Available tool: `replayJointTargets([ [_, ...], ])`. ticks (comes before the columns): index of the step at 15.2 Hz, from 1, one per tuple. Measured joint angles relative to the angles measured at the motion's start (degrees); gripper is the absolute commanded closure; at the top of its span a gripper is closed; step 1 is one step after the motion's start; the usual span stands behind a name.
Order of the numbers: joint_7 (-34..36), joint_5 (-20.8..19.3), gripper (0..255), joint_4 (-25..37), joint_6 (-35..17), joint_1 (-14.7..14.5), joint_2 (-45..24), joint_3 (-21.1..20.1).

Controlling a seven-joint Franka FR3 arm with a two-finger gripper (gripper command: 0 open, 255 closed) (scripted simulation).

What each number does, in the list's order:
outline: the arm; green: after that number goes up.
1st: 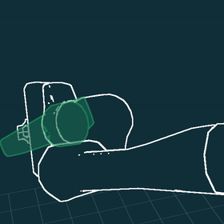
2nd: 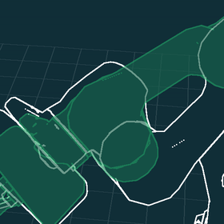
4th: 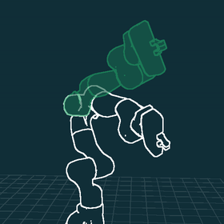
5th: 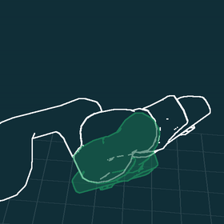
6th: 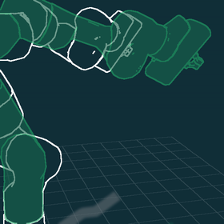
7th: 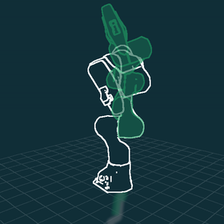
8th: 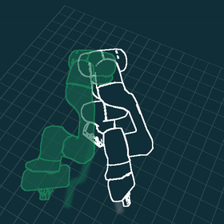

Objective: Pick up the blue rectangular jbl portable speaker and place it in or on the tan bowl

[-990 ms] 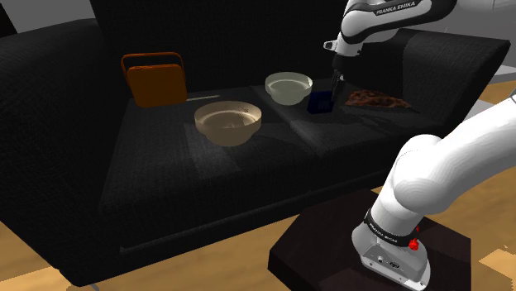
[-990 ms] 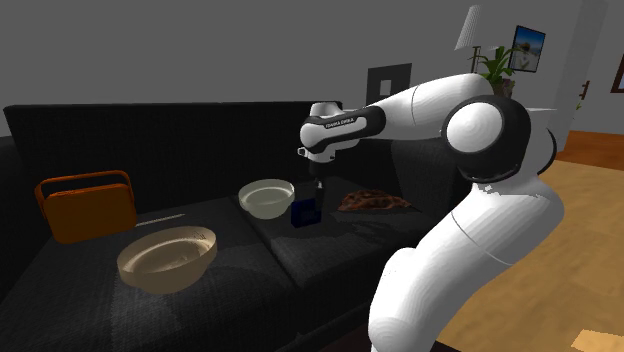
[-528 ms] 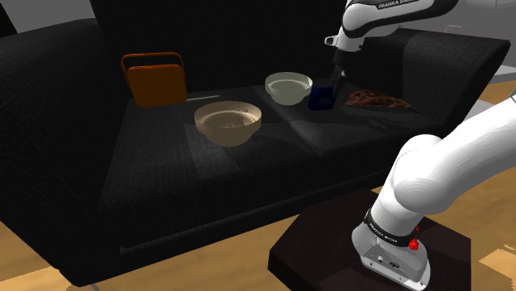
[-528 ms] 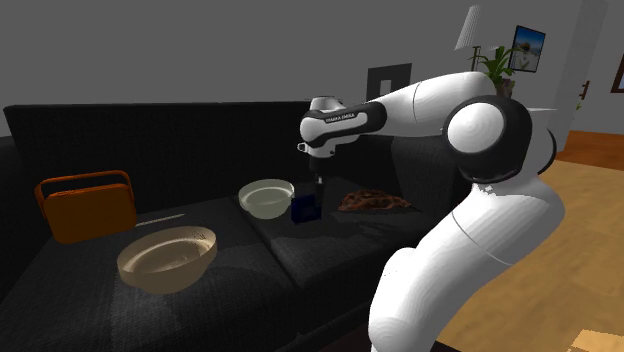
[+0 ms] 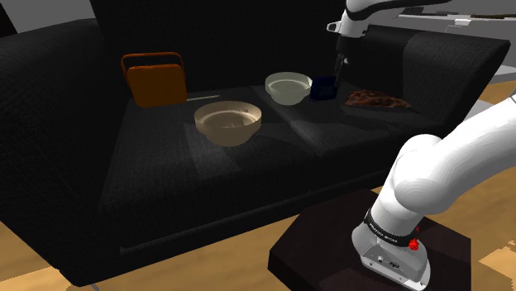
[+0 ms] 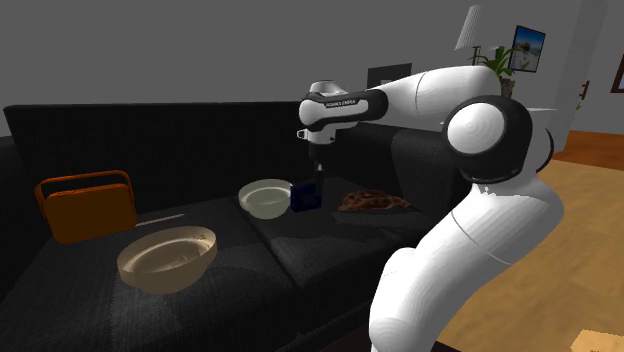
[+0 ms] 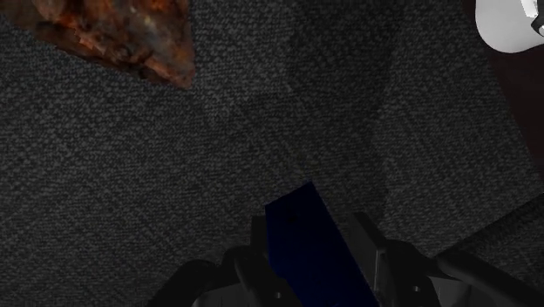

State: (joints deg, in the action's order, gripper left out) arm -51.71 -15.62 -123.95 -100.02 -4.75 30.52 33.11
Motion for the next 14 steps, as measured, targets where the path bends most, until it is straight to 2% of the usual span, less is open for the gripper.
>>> replayJointTargets([
  [14, -1.02, 1.74, 255, 12.06, 10.09, -1.02, -2.12, -1.26],
])
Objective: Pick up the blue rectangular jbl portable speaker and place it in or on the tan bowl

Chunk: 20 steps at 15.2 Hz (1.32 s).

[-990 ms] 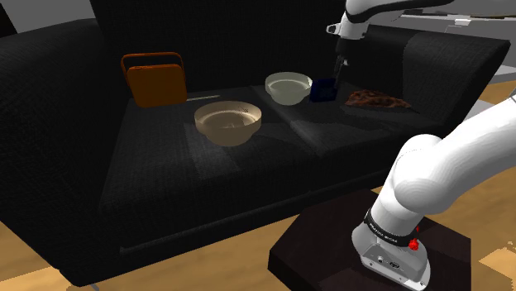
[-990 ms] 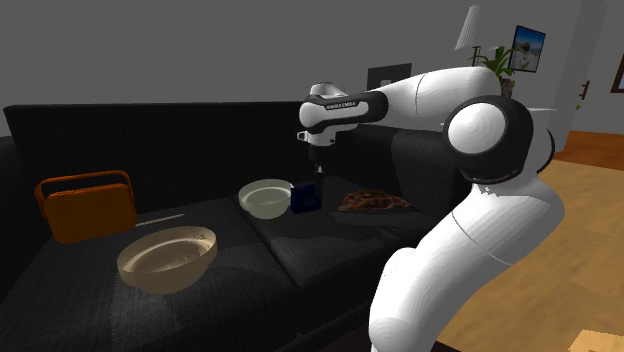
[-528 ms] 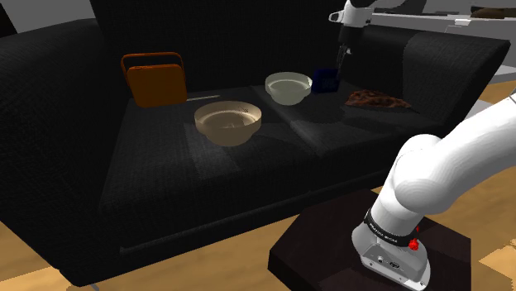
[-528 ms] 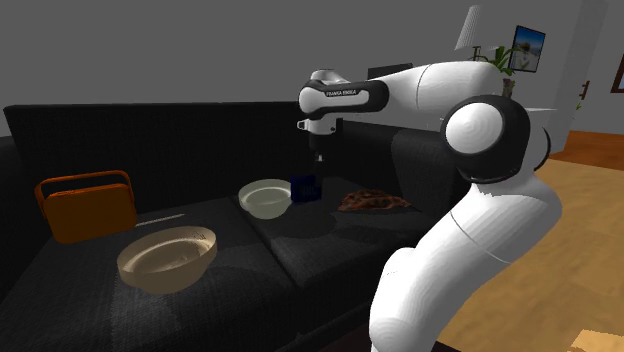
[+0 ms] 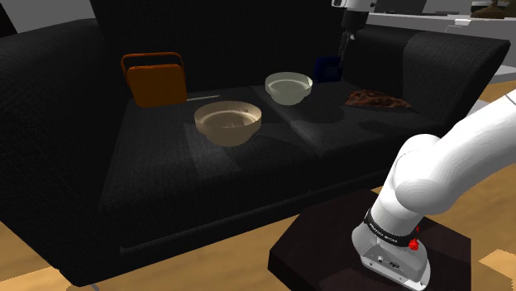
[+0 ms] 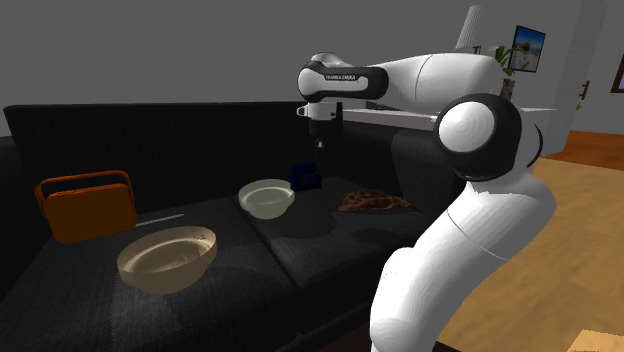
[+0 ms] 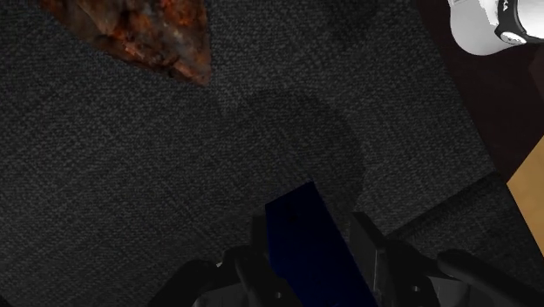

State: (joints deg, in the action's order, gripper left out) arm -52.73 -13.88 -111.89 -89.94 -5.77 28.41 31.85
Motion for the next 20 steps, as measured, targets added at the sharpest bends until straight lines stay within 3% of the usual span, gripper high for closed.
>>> replayJointTargets([
  [10, -0.27, 1.31, 255, 8.84, 6.77, -0.87, -2.32, -0.87],
  [20, 13.63, 4.88, 255, 7.19, 7.92, -3.93, -1.47, -11.97],
])
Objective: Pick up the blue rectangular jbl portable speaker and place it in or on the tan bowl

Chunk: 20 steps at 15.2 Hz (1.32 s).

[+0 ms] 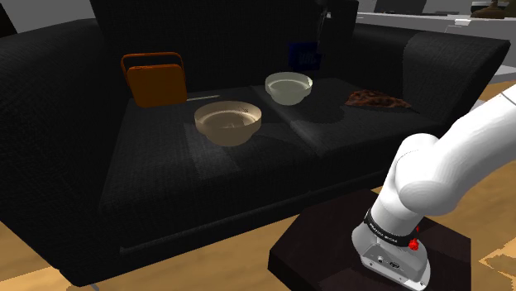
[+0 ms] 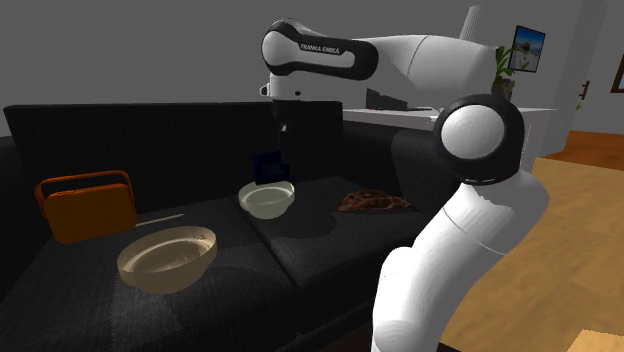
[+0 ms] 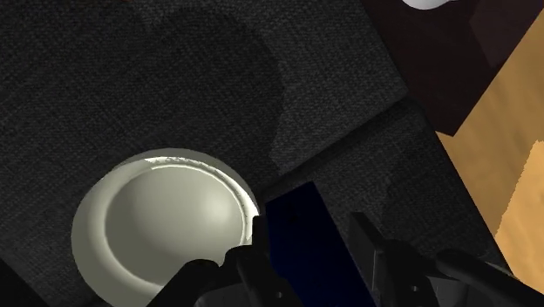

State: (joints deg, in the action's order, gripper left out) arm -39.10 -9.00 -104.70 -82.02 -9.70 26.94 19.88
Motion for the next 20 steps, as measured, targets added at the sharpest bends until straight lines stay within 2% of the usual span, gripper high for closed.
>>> replayJointTargets([
  [9, 11.70, 3.96, 255, 3.15, 0.37, -3.57, -3.94, -8.54],
  [20, 25.41, 7.29, 255, 13.84, 1.10, -8.40, -14.55, -17.59],
])
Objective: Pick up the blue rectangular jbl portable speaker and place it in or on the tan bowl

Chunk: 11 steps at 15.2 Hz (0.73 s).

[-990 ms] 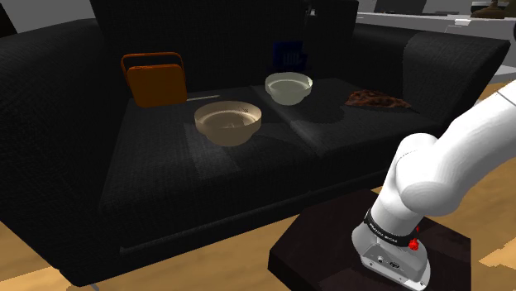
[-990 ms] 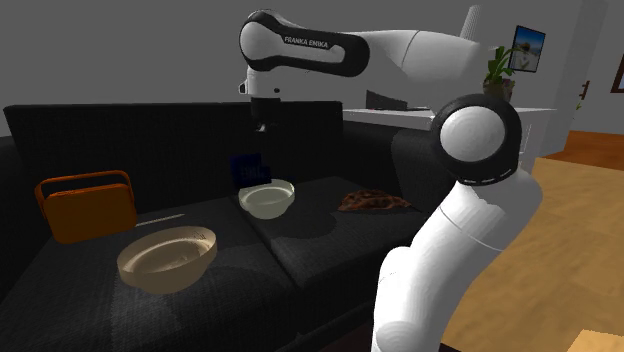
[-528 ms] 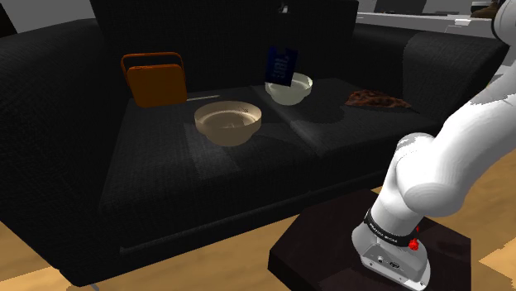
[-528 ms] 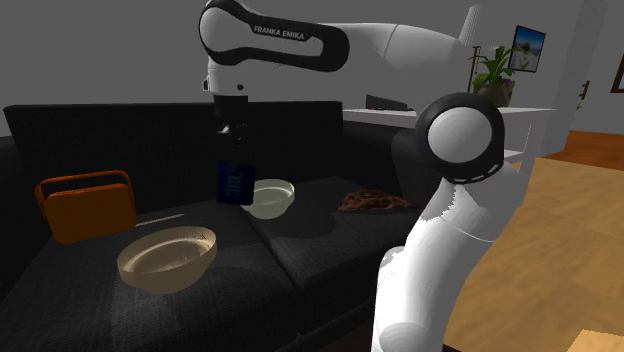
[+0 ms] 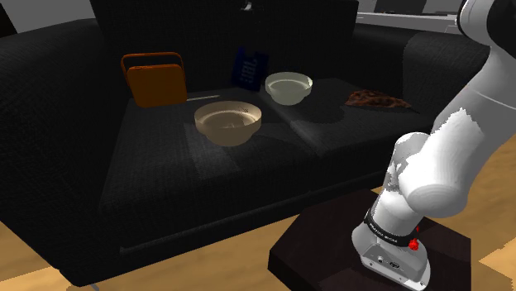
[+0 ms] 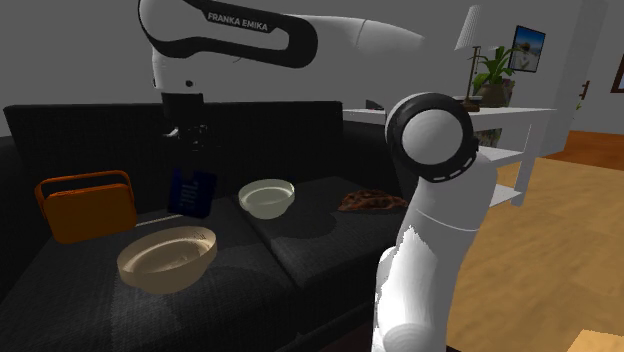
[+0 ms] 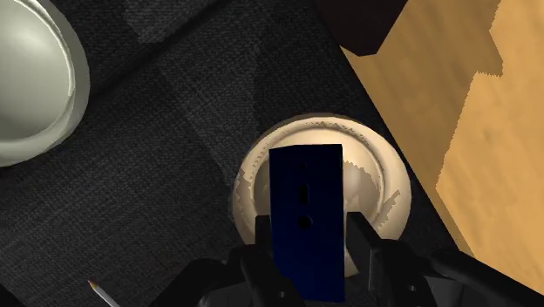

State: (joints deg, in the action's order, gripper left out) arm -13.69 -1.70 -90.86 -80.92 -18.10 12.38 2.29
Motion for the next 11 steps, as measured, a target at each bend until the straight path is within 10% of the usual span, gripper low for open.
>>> replayJointTargets([
  [11, 2.60, 0.27, 255, -6.45, -6.58, -0.91, -0.20, -1.43],
])
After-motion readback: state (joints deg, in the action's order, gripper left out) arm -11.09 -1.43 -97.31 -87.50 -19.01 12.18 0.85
